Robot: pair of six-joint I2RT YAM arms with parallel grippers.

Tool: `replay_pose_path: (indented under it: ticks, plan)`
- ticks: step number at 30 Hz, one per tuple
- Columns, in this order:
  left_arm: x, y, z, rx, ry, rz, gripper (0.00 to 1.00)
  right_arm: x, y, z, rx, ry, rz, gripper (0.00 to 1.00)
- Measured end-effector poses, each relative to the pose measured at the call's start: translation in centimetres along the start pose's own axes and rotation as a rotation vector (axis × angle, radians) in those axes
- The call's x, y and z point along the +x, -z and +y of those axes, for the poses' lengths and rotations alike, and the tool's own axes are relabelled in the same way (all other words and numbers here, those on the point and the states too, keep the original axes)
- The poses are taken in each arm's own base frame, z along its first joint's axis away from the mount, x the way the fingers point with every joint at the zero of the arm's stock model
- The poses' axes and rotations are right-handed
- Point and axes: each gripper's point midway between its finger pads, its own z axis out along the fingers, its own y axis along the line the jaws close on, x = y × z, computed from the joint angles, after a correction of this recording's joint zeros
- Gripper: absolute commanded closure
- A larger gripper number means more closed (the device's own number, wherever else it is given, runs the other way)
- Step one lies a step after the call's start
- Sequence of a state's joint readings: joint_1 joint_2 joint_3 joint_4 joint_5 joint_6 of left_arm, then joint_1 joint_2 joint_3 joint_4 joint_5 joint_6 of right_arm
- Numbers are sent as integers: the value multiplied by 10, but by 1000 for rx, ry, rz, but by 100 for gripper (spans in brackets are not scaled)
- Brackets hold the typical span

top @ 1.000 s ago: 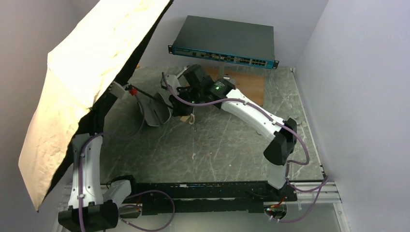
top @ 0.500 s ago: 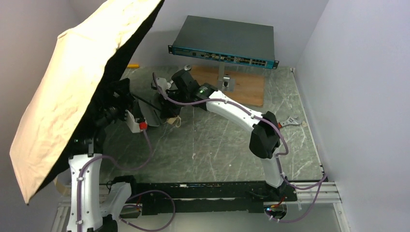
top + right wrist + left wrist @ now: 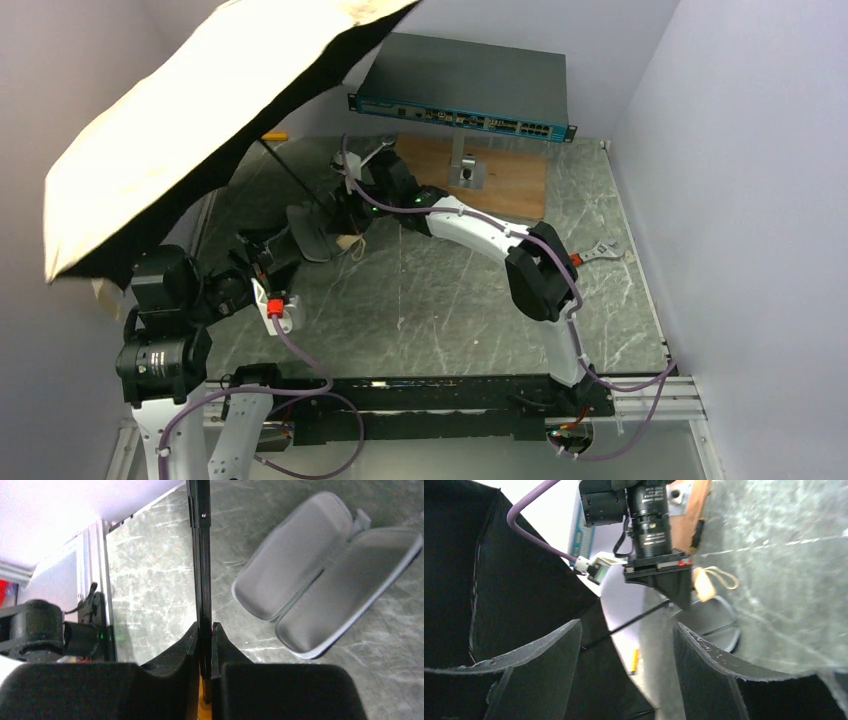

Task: Open the umbrella

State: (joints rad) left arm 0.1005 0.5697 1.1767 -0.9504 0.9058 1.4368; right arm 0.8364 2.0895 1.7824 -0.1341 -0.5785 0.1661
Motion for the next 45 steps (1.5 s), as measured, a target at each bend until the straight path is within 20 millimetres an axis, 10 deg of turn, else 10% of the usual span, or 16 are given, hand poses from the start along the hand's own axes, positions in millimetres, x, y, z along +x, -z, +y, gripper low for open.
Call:
replay_pose_path:
  ticks: [4, 8, 12, 20, 27, 35, 45]
  plan:
    - [-8, -1, -16, 47, 185, -37, 29, 6, 3, -23, 25, -91, -51, 100]
    - [-14, 0, -31, 88, 308, -54, 29, 4, 3, -30, 33, -147, -82, 50]
    - [-18, 2, -46, 121, 413, -55, 28, -4, -2, -21, 21, -145, -111, 31]
    - [-11, 3, -89, 177, 503, -23, 29, 6, -4, -27, 53, -83, -94, 55]
    - [-5, 3, -96, 173, 524, 8, 29, -8, -14, -52, 143, -7, -116, 100]
    - [-6, 8, -97, 157, 511, 29, 29, -25, -18, -66, 146, 67, -141, 50]
    - [-5, 10, -120, 198, 498, 36, 28, 69, 11, -37, 45, 22, 36, 25]
